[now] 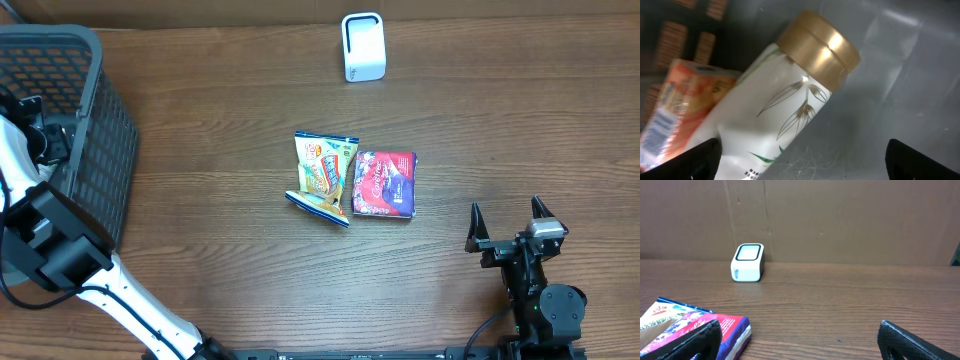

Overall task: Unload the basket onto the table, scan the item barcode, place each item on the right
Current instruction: 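Grasp the white tube in the basket with the left gripper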

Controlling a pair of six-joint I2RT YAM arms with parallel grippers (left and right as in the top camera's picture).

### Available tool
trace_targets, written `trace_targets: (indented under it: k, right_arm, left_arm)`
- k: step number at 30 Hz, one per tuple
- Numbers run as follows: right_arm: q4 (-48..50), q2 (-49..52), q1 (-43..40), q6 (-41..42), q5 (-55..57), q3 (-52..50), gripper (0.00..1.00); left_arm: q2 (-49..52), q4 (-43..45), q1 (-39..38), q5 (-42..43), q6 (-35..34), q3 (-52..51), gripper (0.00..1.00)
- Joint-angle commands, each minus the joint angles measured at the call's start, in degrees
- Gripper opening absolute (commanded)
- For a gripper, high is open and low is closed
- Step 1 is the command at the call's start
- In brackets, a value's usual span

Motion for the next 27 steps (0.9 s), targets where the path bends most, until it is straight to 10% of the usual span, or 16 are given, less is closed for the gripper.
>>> trace_targets:
  k: [1,7,13,27]
  right_arm:
    - [0.4,-0.6,0.1,0.3,0.0,-0.6,1.00]
    - [0.4,-0.6,0.1,0.3,0.0,-0.6,1.00]
    - [0.4,-0.6,0.1,0.3,0.0,-0.6,1.00]
    - [0.4,-0.6,0.1,0.3,0.0,-0.6,1.00]
  left_arm:
    - [0.9,0.1,-0.2,-1.8,2.5,-3.4,0.96]
    - [0.9,-0.7,-0.1,-1.1,2.5,-5.6,0.86]
    - [0.9,-4.8,-0.2,3.4,2.4,-5.6,0.36]
    - [0.9,-7.1,-0.4,5.9,-2.5,8.3,0.47]
